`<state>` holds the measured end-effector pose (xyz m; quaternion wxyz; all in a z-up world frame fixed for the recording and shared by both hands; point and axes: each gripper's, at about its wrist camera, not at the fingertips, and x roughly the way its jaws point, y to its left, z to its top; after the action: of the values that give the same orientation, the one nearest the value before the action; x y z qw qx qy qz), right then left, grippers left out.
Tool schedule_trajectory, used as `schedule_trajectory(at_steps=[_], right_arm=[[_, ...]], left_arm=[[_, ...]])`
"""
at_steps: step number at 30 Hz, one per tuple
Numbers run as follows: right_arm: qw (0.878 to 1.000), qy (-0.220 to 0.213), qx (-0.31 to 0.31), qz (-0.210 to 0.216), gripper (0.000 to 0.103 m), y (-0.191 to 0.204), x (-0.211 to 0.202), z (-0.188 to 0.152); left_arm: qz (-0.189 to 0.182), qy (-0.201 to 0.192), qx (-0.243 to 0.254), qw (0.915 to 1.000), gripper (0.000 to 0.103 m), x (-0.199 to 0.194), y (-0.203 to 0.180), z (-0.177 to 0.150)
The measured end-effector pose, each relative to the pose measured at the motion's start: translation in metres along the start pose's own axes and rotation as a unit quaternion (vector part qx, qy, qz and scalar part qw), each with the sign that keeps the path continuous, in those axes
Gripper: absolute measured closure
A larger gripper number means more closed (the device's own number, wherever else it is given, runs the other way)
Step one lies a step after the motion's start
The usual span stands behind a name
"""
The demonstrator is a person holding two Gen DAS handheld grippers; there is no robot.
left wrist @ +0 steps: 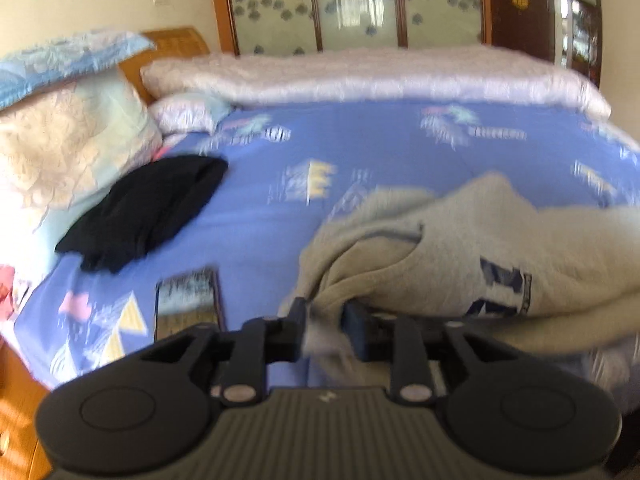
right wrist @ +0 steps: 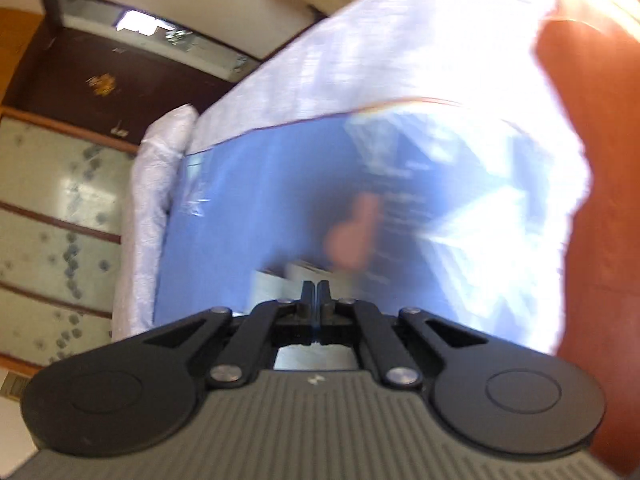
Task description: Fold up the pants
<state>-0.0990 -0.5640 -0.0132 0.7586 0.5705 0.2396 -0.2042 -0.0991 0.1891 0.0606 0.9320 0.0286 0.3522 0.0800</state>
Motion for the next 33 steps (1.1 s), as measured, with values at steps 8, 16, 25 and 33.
schedule_trajectory(at_steps=[8,16,25,33], right_arm=[[0.994,0.053,-0.076,0.052,0.092,0.042,0.011,-0.044],[0.984,0.024,-0.175,0.003,0.070,0.090,0.062,-0.050],[0.988,0.059,-0.142,0.020,0.079,0.075,0.088,-0.026],[0.986,0.047,-0.159,0.034,0.089,0.087,0.069,-0.026]], left_arm=[[-0.113,0.056,-0.268,0.9553,0.048,0.000,0.062,-0.001],[-0.174,0.083,-0.402,0.8953,0.041,0.006,0.079,-0.020],[-0.179,0.089,-0.409,0.8904,0.023,0.019,0.056,0.005],[-0.189,0.126,-0.413,0.8822,0.011,0.058,0.036,0.029]])
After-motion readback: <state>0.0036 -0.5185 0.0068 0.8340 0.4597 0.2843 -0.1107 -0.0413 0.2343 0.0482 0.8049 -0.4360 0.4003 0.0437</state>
